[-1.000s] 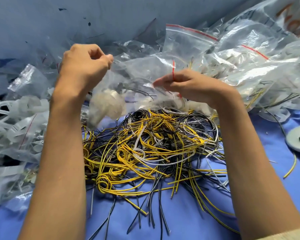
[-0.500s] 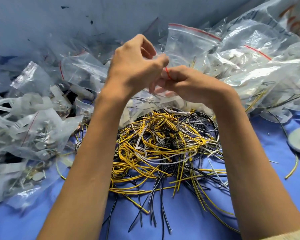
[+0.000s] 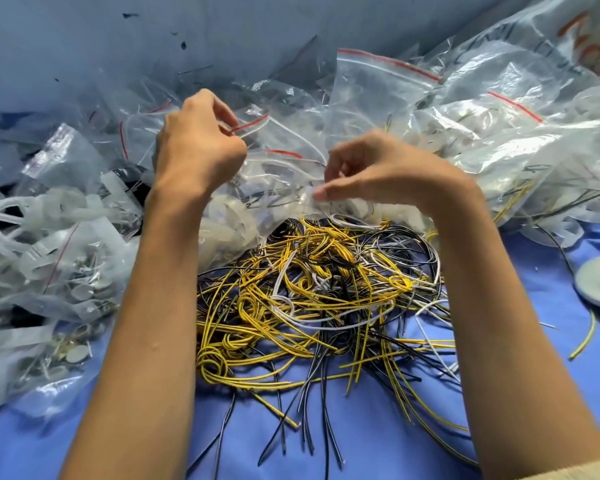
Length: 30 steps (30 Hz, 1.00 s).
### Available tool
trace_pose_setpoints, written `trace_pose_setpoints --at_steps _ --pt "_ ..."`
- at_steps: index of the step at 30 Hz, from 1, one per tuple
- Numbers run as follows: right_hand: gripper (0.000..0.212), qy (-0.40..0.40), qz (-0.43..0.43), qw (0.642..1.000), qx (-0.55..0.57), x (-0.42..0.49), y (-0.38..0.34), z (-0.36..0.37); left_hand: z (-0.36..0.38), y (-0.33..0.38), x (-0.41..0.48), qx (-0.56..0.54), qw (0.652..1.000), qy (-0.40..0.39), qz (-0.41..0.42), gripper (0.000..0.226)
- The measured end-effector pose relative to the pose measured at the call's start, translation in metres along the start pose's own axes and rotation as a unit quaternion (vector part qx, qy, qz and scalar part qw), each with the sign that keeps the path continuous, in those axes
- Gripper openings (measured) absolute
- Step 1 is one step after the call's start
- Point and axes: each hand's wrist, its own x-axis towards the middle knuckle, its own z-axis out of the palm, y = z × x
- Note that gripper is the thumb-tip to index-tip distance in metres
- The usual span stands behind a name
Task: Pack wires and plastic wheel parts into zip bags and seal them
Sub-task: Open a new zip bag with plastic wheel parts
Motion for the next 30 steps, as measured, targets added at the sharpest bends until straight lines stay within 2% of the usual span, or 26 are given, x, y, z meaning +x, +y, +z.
trace_pose_setpoints --at_steps 2,4,7,12,17,20,23,25,27,30 --pt "0.015 -0.093 0.044 0.991 -0.088 0.001 0.008 0.008 -0.003 -0.003 0.000 0.005 1.000 0.006 -0.001 0.026" --pt "0.024 -0.147 0.095 0.974 -0.142 0.004 0.017 0.019 -0.004 -0.003 0.000 0.004 1.000 -0.002 0.008 0.025" --pt "0.032 -0.161 0.118 0.972 -0.126 0.006 0.025 0.027 -0.001 0.001 -0.002 0.011 0.999 -0.031 0.028 0.023" --pt "0.031 -0.176 0.109 0.973 -0.104 0.006 0.032 0.027 0.007 0.011 -0.007 0.012 0.997 -0.050 0.056 0.020" --pt "0.025 -0.178 0.115 0.968 -0.135 0.007 0.032 0.027 0.004 0.007 -0.005 0.017 0.997 -0.055 0.059 0.019" --pt "0.019 -0.135 0.110 0.980 -0.095 0.003 0.029 0.020 0.002 0.004 -0.004 0.012 0.997 -0.052 0.050 0.019" --pt "0.017 -0.067 0.103 0.992 -0.004 0.001 0.022 0.009 0.000 0.003 -0.003 0.004 0.998 -0.051 0.040 0.020" --pt "0.018 -0.011 0.082 0.996 0.017 0.002 0.019 0.004 -0.001 0.003 -0.003 -0.001 0.998 -0.050 0.038 0.021" --pt "0.022 0.053 0.066 0.996 0.025 0.003 0.016 0.001 -0.003 0.004 -0.003 -0.001 0.998 -0.042 0.042 0.022" --pt "0.015 0.120 0.048 0.989 0.074 0.004 0.016 -0.001 -0.005 0.006 -0.003 0.004 0.998 -0.035 0.056 0.023"
